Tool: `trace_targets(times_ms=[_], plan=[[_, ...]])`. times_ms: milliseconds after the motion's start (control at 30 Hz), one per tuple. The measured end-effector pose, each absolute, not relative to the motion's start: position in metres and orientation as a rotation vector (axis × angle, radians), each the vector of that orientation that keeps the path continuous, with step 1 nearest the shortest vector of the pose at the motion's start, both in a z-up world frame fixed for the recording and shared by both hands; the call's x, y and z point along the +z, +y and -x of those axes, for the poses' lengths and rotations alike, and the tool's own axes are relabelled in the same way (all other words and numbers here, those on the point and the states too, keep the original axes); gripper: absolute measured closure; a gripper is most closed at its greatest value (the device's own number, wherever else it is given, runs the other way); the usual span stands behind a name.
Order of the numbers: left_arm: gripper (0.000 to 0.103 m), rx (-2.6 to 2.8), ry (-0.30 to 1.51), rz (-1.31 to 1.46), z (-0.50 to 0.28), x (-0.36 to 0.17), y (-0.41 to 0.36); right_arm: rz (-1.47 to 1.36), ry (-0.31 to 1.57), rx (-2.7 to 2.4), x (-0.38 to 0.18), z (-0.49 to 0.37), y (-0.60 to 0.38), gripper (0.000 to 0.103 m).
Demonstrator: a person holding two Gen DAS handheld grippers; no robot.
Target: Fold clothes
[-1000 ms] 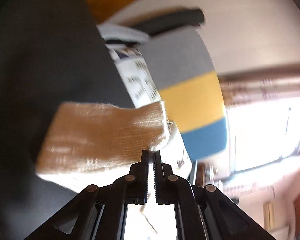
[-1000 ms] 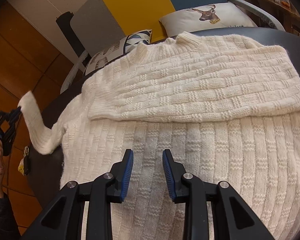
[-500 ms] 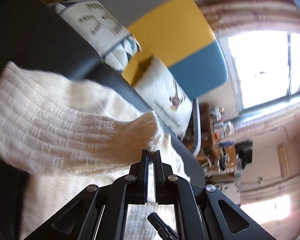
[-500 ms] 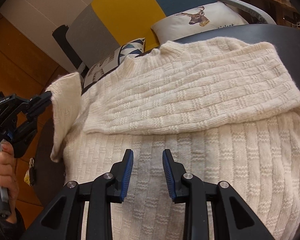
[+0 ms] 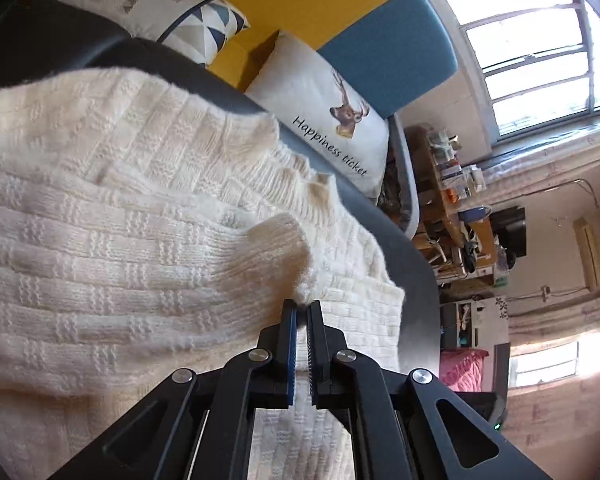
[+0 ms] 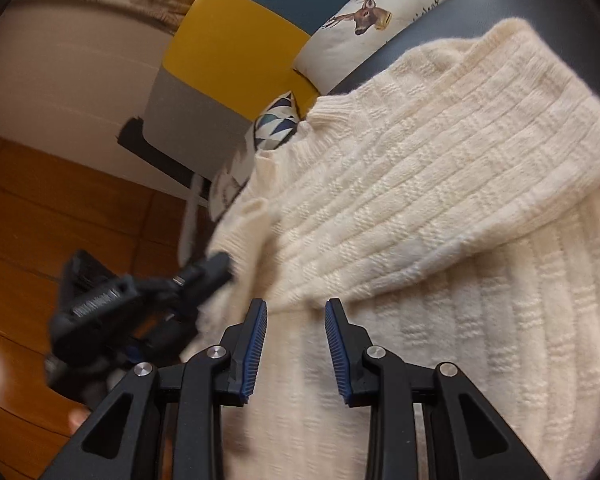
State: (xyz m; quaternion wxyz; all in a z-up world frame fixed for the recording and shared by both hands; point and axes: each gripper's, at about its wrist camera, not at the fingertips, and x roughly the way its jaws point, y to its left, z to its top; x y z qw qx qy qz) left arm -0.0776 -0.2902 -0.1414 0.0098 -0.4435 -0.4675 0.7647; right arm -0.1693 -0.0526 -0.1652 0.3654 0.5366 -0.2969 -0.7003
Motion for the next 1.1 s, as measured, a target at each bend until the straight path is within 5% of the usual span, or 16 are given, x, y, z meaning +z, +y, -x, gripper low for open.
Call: trace_targets(times_ms=[167, 233, 300, 533, 833, 1100], plan=[[0.093, 2.368, -1.500, 1.387, 0.069, -0.143, -0.297, -1.413, -0.857, -1.728, -0.175, 0.178, -0.073, 0.072], [0.074, 2.339, -1.535, 1.351, 0.062, -0.139, -0.300, -1.418, -0.891, -1.703, -0.180, 0.181, -0.082, 0.071], [0.066, 2.330, -1.553, 1.330, 0.054, -0.134, -0.306, -1.445, -0.900, -1.686, -0.186, 0.182, -0.093, 0.071], [0.066, 2.327, -1.747, 1.177, -0.024, -0.118, -0.347, -1.461, -0.933, -1.716, -0.194, 0.180, -0.106, 0.071], [0.066, 2.296, -2.177, 0.987, -0.158, -0.165, -0.399, -1.497, -1.033, -1.818, -0.196, 0.171, -0.113, 0.072], [0.066, 2.136, -2.438, 0.824, -0.159, -0.200, -0.416, -1.494, -1.085, -1.772, -0.205, 0.175, -0.116, 0.071]])
